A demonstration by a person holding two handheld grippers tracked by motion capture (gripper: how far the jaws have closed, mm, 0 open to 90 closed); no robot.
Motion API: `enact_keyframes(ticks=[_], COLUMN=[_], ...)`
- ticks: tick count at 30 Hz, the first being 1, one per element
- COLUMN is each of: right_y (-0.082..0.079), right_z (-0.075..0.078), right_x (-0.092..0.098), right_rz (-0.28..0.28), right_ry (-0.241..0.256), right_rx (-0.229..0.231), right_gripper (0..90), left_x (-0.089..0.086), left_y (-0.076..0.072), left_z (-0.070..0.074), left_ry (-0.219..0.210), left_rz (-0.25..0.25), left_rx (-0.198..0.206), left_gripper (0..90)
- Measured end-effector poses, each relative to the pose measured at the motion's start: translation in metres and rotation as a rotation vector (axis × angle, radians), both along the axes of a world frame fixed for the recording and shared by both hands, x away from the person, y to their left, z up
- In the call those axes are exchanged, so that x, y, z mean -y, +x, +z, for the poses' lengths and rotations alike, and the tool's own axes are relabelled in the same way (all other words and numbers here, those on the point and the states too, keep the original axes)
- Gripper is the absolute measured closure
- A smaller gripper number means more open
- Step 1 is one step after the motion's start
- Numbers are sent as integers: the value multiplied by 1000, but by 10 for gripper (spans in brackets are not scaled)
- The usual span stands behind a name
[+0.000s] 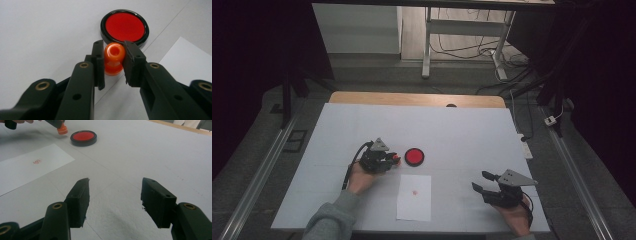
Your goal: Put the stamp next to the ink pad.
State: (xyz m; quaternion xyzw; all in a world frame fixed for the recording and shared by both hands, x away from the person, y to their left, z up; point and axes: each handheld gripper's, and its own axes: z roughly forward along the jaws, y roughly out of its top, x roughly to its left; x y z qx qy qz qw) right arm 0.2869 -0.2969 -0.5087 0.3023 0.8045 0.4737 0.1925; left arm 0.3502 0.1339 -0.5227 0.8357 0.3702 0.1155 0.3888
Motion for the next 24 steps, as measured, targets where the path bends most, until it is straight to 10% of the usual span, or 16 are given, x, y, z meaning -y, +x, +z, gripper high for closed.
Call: enact_keyframes(ticks=[15, 24], right_y=[0, 0], right_z=[0, 0], right_x=[0, 0], right_rz=[2, 0], right_ry=[5, 8], right_rx=[0, 3], right_gripper=[395, 395], left_x=[3, 1], left_y=[0, -3], left_z=[-6, 1], left_ry=[30, -20], left_rz=[-1, 51], left_rx=[-16, 35], left_gripper=[708, 372])
